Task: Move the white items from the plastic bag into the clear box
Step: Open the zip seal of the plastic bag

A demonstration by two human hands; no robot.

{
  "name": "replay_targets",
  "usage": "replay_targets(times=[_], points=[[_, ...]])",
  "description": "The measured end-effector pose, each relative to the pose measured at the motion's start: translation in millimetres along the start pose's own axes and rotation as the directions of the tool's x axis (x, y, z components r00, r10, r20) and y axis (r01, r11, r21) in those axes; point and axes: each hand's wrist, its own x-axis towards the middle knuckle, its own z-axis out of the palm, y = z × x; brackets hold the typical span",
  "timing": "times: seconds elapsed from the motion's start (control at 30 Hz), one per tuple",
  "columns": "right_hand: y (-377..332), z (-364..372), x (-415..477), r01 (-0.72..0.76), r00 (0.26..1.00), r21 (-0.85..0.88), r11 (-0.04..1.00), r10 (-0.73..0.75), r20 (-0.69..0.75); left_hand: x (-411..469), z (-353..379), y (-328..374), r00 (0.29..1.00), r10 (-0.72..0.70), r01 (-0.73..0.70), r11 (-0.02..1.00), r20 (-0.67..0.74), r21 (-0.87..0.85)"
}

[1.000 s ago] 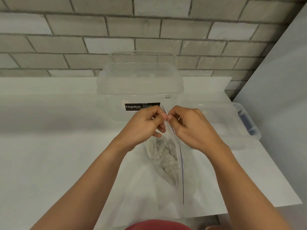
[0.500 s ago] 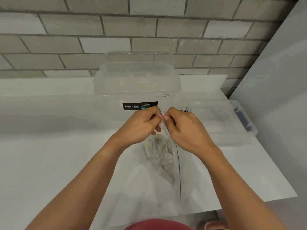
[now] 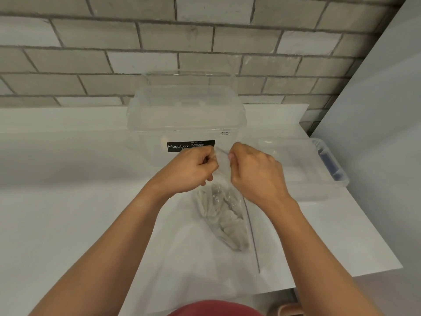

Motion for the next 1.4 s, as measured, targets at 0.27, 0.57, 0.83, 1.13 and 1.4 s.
replay_targets(times=[0.27,0.57,0.83,1.13,1.4], points=[[5,-4,4,-0.139,0.984,0.440,0.887,0.074,0.162,-4,12,4,0.969,-0.199,0.149,0.942,-0.144,-0.302],[18,-14,-25,-0.329,0.936,0.723,0.608,0.105,0.337,-14,33,3,0.974,-0.218,0.150,0.818,-0.057,-0.555],[27,-15,-34,-0.232,0.936,0.496,0.837,0.053,0.347,-11,42,7,0.979,-0.187,0.113,0.837,-0.085,-0.535],[28,-5,-33,-0.327,0.945,0.600,0.730,0.250,0.211,-19,49,10,0.950,-0.311,0.231,0.769,-0.034,-0.596],[33,-16,-49,-0.317,0.941,0.662,0.680,0.138,0.309,-31,67,4,0.960,-0.277,0.215,0.665,0.031,-0.716]])
